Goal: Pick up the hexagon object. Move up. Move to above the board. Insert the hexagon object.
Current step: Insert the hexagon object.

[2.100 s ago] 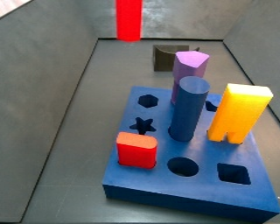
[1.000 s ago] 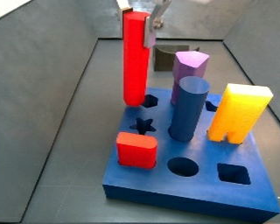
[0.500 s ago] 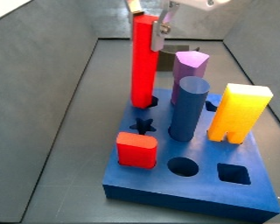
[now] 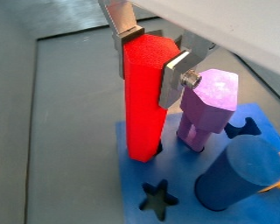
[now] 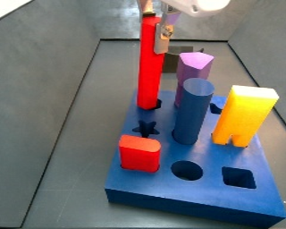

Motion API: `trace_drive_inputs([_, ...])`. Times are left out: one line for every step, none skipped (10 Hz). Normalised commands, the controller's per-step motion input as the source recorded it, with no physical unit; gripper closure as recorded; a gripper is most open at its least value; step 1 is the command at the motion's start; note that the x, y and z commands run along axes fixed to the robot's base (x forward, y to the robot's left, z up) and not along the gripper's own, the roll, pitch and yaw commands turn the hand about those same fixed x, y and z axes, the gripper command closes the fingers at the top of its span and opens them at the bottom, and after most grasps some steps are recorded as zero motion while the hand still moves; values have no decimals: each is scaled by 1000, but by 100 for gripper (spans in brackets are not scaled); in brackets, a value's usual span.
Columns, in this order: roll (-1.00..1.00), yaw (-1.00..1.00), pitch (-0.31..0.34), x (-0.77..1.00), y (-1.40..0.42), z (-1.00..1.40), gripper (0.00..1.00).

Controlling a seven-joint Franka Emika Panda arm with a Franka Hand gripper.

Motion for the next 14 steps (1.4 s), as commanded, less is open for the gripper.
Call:
trace_drive_inputs([0,-834,0,191,123,-20,100])
trace_drive_inputs([-59,-714,0,340,0,-103,100])
trace_drive_inputs([-69,-500,0,254,-63,-169,100])
trace_drive_inputs([-119,-329,0,134,-77,-211,100])
trace_drive_inputs([-76,-174,0,14,0,-269,100])
trace_drive_inputs([-7,-63,0,0,0,-254,100])
trace_drive_inputs([0,0,0,0,0,-311,100])
trace_drive_inputs([0,0,-24,-66,0,-626,100])
trace_drive_inputs([0,0,-36,0,-57,-857,100])
trace_drive_inputs([0,0,-36,0,-49,-909,100])
trace_drive_inputs([-11,0,-24,0,-80,-863,100])
trace_drive_inputs([0,0,-4,37,-140,-823,100])
trace_drive_inputs([0,-11,0,80,-206,-849,100])
trace_drive_inputs([0,-31,0,83,-203,-880,100])
